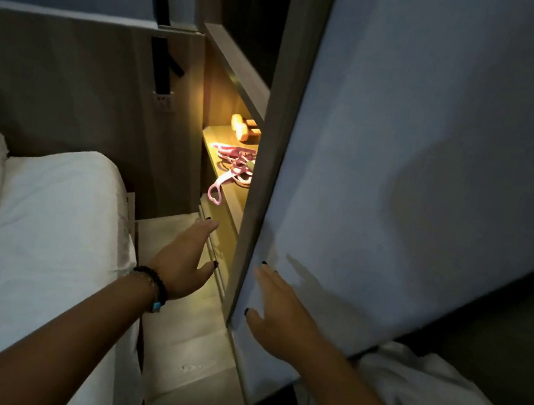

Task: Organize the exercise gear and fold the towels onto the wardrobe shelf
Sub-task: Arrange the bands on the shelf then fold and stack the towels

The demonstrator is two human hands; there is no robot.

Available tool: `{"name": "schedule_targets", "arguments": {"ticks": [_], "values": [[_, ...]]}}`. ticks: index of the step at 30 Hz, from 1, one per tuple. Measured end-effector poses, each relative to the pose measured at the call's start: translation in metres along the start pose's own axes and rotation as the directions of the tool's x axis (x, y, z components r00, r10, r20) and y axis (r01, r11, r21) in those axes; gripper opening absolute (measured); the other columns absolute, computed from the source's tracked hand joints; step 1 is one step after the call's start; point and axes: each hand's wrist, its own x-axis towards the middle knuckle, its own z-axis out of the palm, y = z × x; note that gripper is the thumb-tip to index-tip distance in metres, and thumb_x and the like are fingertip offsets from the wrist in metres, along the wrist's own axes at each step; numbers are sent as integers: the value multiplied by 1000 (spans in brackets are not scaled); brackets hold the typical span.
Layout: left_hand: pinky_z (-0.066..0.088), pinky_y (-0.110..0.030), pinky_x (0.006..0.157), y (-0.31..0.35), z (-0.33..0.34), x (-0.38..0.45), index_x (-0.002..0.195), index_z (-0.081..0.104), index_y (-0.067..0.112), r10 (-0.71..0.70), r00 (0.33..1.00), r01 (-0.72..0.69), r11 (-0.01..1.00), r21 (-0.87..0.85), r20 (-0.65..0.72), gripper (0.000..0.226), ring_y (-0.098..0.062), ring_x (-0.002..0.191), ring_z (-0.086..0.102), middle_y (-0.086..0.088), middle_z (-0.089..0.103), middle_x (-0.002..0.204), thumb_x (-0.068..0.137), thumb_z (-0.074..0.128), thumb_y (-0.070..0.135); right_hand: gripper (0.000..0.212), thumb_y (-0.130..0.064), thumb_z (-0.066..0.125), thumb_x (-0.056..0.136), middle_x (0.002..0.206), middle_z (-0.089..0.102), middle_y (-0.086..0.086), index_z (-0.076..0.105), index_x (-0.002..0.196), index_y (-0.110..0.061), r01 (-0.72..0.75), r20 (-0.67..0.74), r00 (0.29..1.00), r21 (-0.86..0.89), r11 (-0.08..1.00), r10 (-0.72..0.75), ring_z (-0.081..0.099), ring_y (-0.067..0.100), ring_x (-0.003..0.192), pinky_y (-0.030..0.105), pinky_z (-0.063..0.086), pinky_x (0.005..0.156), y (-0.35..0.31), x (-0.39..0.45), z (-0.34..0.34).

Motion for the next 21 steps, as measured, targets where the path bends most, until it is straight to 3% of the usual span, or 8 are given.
{"name": "schedule_targets", "arguments": {"ticks": [3, 7, 10, 13, 17, 21], "values": [[18, -32, 117, -16, -15, 25, 152, 19, 19, 7, 1000, -7, 1000, -13, -9, 73, -19, 148, 15, -2, 21, 159, 93, 62, 22, 64, -20, 52, 96, 158, 20, 1, 19, 150, -14, 3, -9, 1000, 24, 1000, -3, 22, 18, 142, 29, 24, 113, -20, 38, -4], [21, -36, 117, -31, -31, 60, 151, 20, 21, -32, 998, 30, 999, -44, -45, 72, -21, 148, 15, -2, 21, 159, 93, 61, 21, 68, -22, 55, 96, 158, 18, -6, 16, 152, -22, 10, -41, 999, 107, 994, -5, 23, 16, 143, 25, 26, 109, -39, 90, -10], [23, -36, 116, -42, -39, 90, 151, 20, 22, -88, 994, 84, 994, -75, -57, 68, -21, 148, 16, -2, 20, 160, 95, 58, 24, 72, -23, 56, 95, 161, 10, -8, 12, 153, -27, 9, -31, 1000, 95, 995, -6, 19, 18, 146, 32, 27, 112, -49, 136, -12], [23, -35, 116, -54, -47, 121, 152, 17, 22, -124, 990, 117, 988, -102, -62, 63, -20, 148, 17, -3, 17, 161, 99, 50, 30, 71, -21, 58, 92, 157, 19, -4, 18, 150, -26, 5, -27, 1000, 67, 998, -3, 25, 22, 143, 37, 35, 110, -52, 183, -18], [20, -31, 116, -68, -70, 161, 153, 16, 21, -160, 985, 148, 978, -148, -70, 62, -18, 148, 16, -3, 15, 161, 100, 47, 30, 54, -14, 59, 86, 134, 39, -1, 37, 135, -20, -67, -62, 996, 52, 996, 70, 46, 21, 119, 35, 50, 92, -59, 239, -31], [20, -30, 116, -87, -92, 200, 153, 16, 21, -170, 982, 155, 974, -163, -80, 60, -17, 148, 14, -3, 15, 161, 101, 45, 29, 70, -16, 61, 84, 147, 31, 0, 27, 145, -21, -55, -44, 997, 50, 997, 57, 41, 24, 129, 39, 49, 95, -77, 293, -39]]}}
